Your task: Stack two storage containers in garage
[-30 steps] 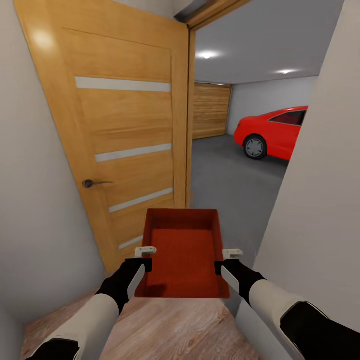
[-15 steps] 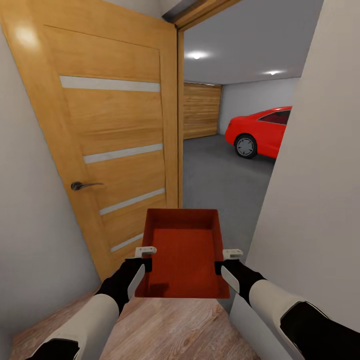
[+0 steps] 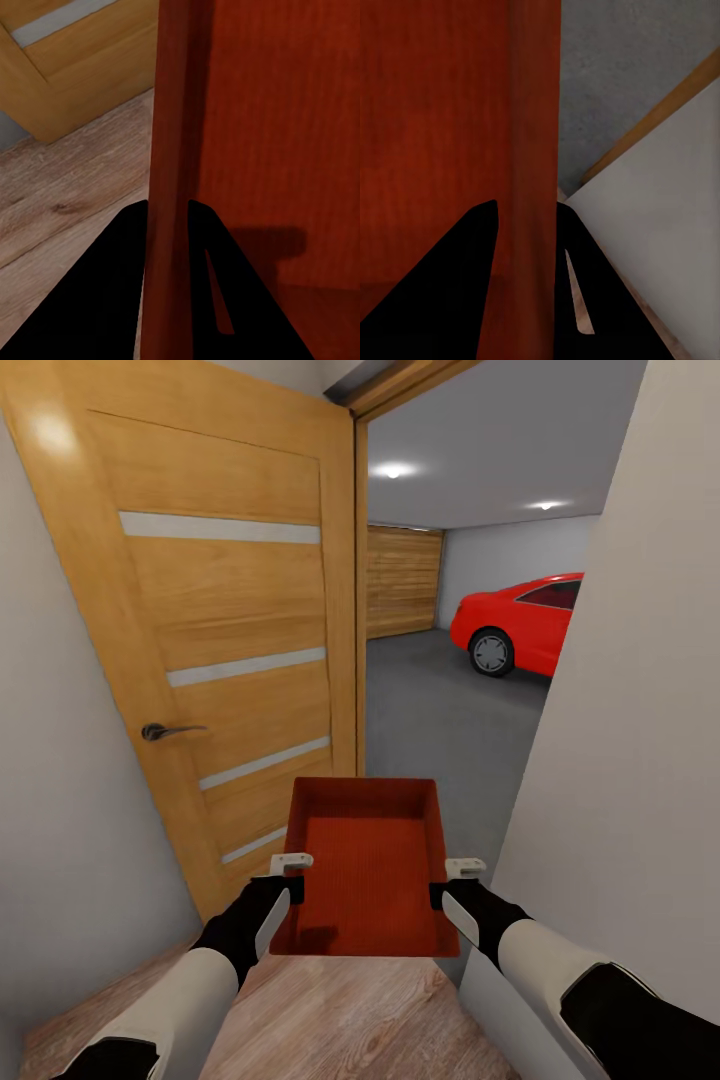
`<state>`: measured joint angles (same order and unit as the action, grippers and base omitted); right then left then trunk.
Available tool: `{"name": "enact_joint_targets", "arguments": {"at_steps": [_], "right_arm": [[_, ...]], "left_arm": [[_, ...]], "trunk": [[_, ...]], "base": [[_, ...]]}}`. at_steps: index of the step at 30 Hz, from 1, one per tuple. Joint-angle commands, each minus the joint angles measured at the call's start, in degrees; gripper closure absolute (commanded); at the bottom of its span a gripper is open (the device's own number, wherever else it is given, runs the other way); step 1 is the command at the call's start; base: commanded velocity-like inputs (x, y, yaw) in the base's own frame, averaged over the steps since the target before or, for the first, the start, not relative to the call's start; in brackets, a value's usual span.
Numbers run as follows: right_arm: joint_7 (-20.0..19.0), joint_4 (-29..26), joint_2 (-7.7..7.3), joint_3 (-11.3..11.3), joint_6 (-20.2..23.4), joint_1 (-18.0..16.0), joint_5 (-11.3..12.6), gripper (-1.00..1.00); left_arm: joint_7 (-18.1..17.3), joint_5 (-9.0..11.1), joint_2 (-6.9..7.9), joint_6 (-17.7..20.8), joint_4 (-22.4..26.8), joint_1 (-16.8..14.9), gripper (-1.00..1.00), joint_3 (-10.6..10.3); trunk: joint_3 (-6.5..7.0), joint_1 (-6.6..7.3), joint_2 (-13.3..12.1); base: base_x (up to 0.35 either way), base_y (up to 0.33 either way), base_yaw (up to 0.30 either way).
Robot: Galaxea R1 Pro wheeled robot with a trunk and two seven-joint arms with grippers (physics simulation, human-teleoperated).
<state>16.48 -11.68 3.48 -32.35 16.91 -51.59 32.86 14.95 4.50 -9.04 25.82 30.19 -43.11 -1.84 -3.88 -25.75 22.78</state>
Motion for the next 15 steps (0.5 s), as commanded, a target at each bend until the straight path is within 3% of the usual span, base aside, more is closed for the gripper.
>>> {"name": "enact_joint_targets", "arguments": {"at_steps": [1, 6, 15], "right_arm": [[0.22, -0.18, -0.58, 0.11, 0.31, -0.09, -0.17, 1.00], [0.22, -0.18, -0.58, 0.14, 0.31, -0.09, -0.17, 1.00], [0.29, -0.18, -0.56, 0.11, 0.23, -0.09, -0.17, 1.00]], "left_arm": [[0.61, -0.03, 0.25, 0.45, 0.04, -0.02, 1.00, -0.36], [0.61, 0.03, 0.25, 0.46, 0.03, 0.00, 1.00, -0.39], [0.62, -0.01, 0.25, 0.44, -0.03, -0.05, 1.00, -0.41]], "trunk": [[-0.13, -0.04, 0.14], [-0.13, -0.04, 0.14], [-0.13, -0.04, 0.14]], "base": [[0.000, 0.000, 0.000], [0.058, 0.047, 0.000], [0.196, 0.170, 0.000]]}}
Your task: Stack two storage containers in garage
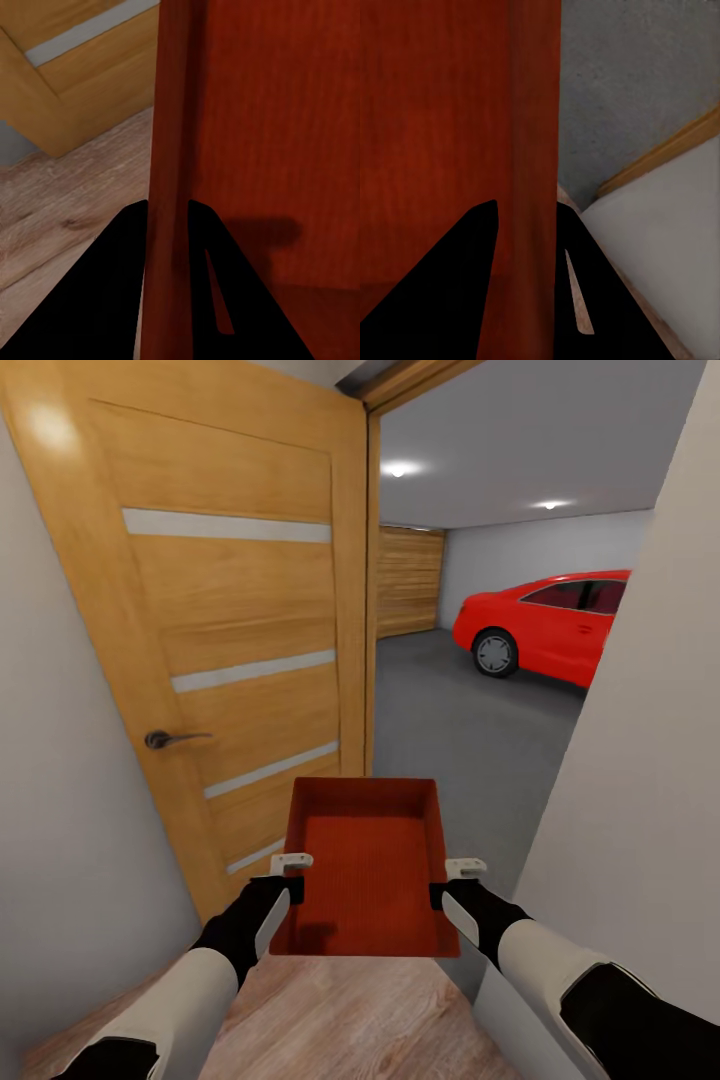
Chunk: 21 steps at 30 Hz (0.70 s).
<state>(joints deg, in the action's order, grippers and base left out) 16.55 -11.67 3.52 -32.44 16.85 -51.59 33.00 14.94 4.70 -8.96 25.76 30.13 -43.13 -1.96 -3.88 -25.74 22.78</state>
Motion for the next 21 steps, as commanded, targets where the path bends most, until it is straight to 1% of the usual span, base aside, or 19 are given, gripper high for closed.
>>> {"name": "enact_joint_targets", "arguments": {"at_steps": [1, 6, 21], "right_arm": [[0.29, -0.20, -0.57, 0.21, 0.26, -0.09, -0.31, 1.00], [1.34, -0.20, -0.53, 0.27, 0.12, -0.09, -0.29, 1.00], [1.32, -0.20, -0.53, 0.28, 0.21, -0.09, -0.25, 1.00]], "left_arm": [[0.63, -0.21, 0.17, 0.49, 0.03, -0.02, 1.00, -0.28], [0.66, -0.30, 0.17, 0.50, 0.02, -0.01, 1.00, -0.28], [0.64, -0.30, 0.17, 0.51, 0.02, -0.02, 1.00, -0.33]], "trunk": [[-0.13, -0.05, 0.14], [-0.13, -0.05, 0.14], [-0.13, -0.05, 0.14]], "base": [[0.080, 0.066, -0.017], [0.015, 0.012, -0.191], [0.000, 0.000, -0.243]]}}
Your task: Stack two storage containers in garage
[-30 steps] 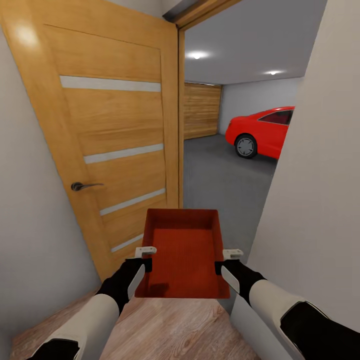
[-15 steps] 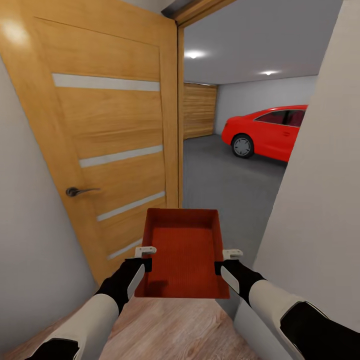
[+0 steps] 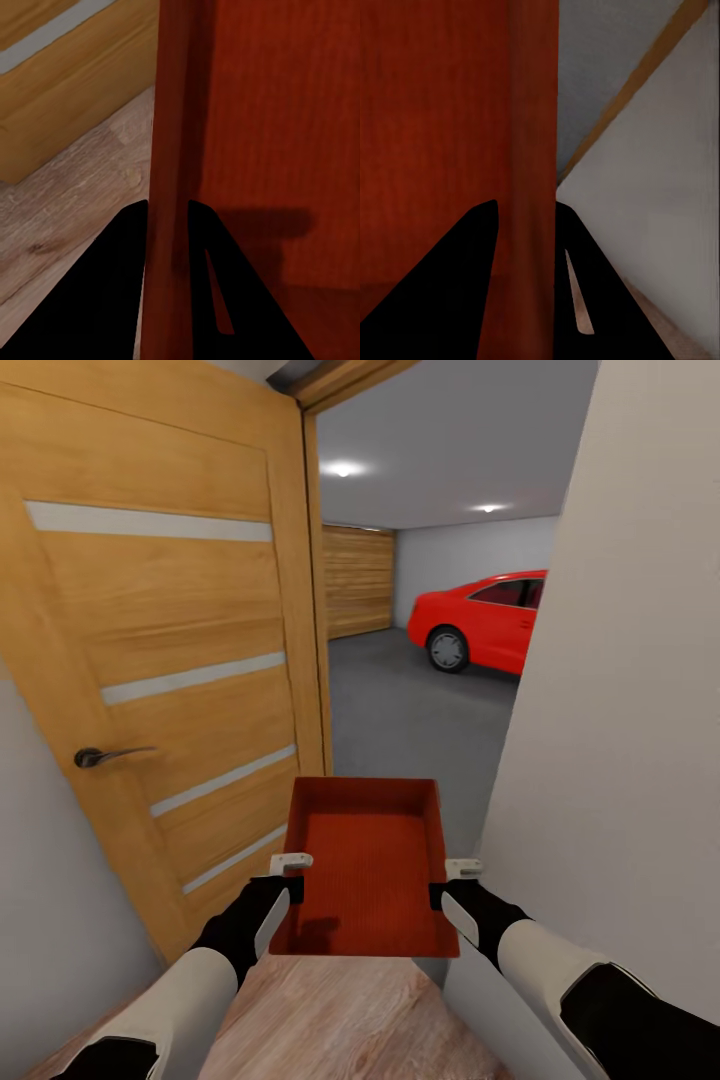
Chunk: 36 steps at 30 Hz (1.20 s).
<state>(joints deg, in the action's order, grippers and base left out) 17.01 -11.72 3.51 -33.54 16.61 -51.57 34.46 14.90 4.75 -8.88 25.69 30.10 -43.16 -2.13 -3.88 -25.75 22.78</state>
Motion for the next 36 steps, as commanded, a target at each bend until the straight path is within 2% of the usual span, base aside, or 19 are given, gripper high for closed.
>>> {"name": "enact_joint_targets", "arguments": {"at_steps": [1, 26, 36], "right_arm": [[0.85, -0.15, -0.52, 1.37, 0.47, -0.11, -1.72, 1.00], [0.83, -0.15, -0.56, 1.37, 0.61, -0.11, -1.74, 1.00], [0.83, -0.15, -0.60, 1.37, 0.62, -0.11, -1.74, 1.00]], "left_arm": [[0.67, -0.35, 0.09, 0.57, 0.04, 0.01, 1.00, -0.16], [0.67, -0.29, 0.09, 0.57, 0.04, 0.03, 1.00, -0.14], [0.66, -0.33, 0.09, 0.56, 0.04, 0.03, 1.00, -0.14]], "trunk": [[-0.13, -0.04, 0.14], [-0.13, -0.04, 0.14], [-0.13, -0.04, 0.14]], "base": [[0.000, 0.000, -0.189], [0.001, 0.001, -0.011], [0.161, 0.134, 0.000]]}}
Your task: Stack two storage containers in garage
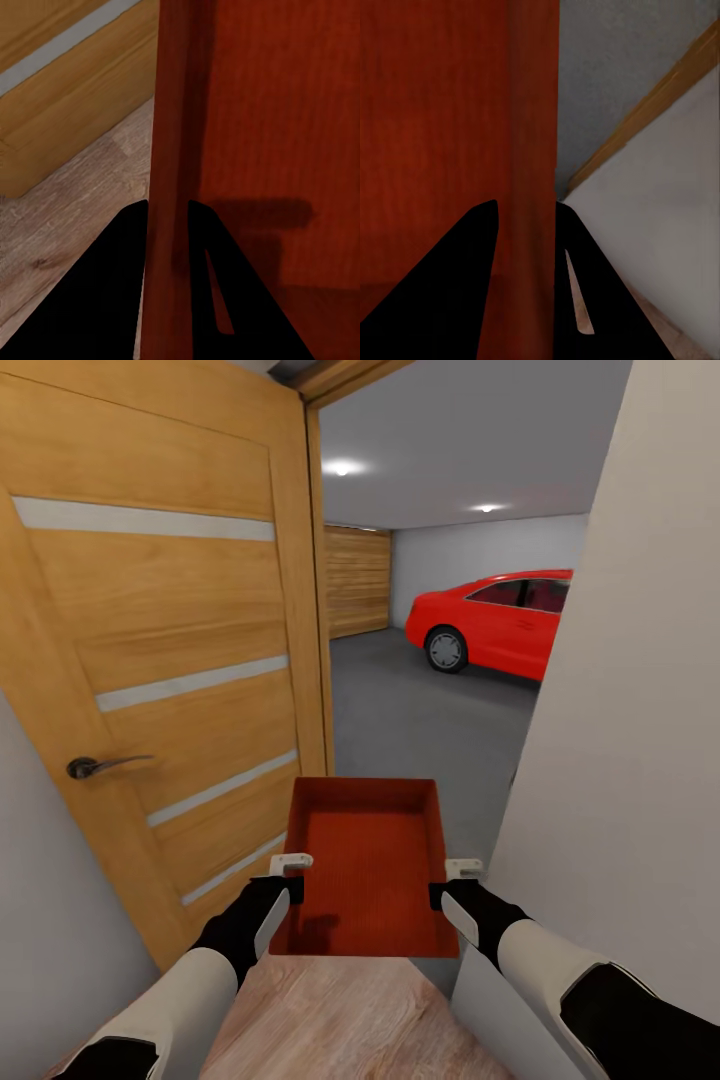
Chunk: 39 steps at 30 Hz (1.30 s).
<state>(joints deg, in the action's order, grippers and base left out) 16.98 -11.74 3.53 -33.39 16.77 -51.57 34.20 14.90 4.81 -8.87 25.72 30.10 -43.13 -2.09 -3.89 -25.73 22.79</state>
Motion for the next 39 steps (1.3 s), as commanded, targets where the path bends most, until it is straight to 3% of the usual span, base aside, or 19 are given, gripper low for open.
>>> {"name": "enact_joint_targets", "arguments": {"at_steps": [1, 39], "right_arm": [[0.87, -0.12, -0.62, 1.22, 0.45, -0.11, -1.46, 1.00], [0.87, -0.13, -0.63, 1.22, 0.39, -0.11, -1.42, 1.00]], "left_arm": [[0.65, -0.40, 0.08, 0.51, 0.04, 0.00, 1.00, -0.17], [0.74, -0.41, 0.08, 0.54, 0.04, -0.02, 1.00, -0.19]], "trunk": [[-0.13, -0.05, 0.13], [-0.13, -0.05, 0.13]], "base": [[0.134, 0.112, 0.000], [0.007, 0.044, 0.000]]}}
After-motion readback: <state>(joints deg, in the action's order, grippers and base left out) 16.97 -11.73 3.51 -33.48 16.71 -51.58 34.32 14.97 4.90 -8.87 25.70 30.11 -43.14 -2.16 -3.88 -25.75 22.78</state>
